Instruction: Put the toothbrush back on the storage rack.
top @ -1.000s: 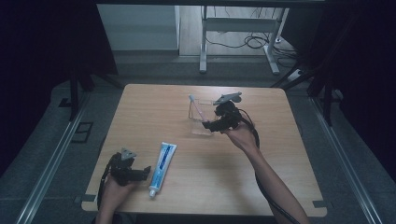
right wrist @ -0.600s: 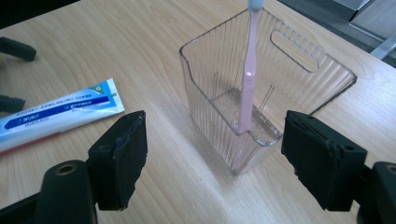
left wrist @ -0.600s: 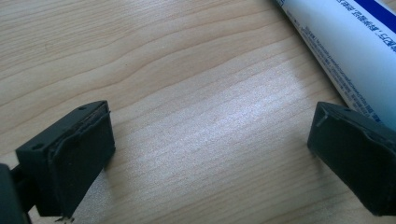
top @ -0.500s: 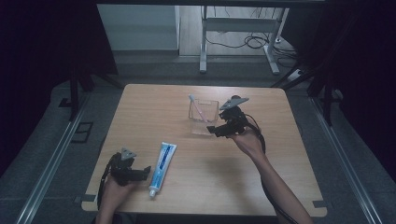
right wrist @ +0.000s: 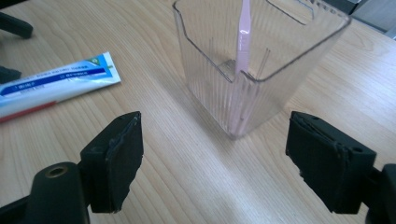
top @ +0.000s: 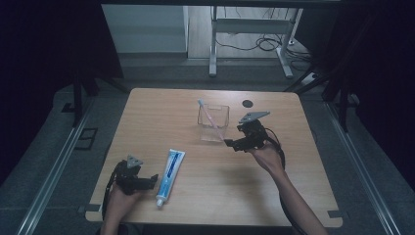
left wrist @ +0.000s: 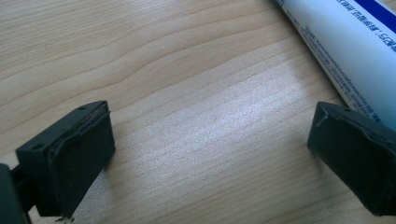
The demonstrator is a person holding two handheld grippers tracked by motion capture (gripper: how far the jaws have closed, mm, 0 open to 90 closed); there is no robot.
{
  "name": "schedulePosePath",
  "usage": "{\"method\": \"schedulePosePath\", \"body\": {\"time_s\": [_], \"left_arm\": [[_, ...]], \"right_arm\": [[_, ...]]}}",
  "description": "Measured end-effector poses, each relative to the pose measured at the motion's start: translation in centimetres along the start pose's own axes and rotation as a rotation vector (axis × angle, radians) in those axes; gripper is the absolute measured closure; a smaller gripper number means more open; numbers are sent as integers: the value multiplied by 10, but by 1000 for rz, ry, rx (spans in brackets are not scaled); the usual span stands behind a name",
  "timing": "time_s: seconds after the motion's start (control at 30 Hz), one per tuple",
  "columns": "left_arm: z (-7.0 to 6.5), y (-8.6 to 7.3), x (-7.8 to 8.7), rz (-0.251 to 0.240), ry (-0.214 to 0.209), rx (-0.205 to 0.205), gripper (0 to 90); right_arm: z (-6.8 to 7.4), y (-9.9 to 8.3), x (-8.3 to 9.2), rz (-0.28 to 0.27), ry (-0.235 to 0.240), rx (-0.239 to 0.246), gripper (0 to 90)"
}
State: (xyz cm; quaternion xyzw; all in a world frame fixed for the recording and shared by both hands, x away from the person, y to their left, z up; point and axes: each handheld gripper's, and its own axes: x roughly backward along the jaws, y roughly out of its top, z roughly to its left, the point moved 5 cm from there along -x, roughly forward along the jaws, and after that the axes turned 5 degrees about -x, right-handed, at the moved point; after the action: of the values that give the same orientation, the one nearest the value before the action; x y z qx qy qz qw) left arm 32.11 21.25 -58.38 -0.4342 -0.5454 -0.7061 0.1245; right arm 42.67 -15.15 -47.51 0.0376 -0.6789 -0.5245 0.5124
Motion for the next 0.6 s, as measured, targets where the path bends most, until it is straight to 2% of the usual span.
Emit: {"method": "schedulePosePath", "body": {"time_s": [0.23,0.6], "left_arm": [[0,0,0,1,1,-1,6],[0,0,0,1,1,-1,6]], "right_arm": [[-2,-15,6,-7,-45,24,142],[-1,-38,13,-2,-52,18,122]]}}
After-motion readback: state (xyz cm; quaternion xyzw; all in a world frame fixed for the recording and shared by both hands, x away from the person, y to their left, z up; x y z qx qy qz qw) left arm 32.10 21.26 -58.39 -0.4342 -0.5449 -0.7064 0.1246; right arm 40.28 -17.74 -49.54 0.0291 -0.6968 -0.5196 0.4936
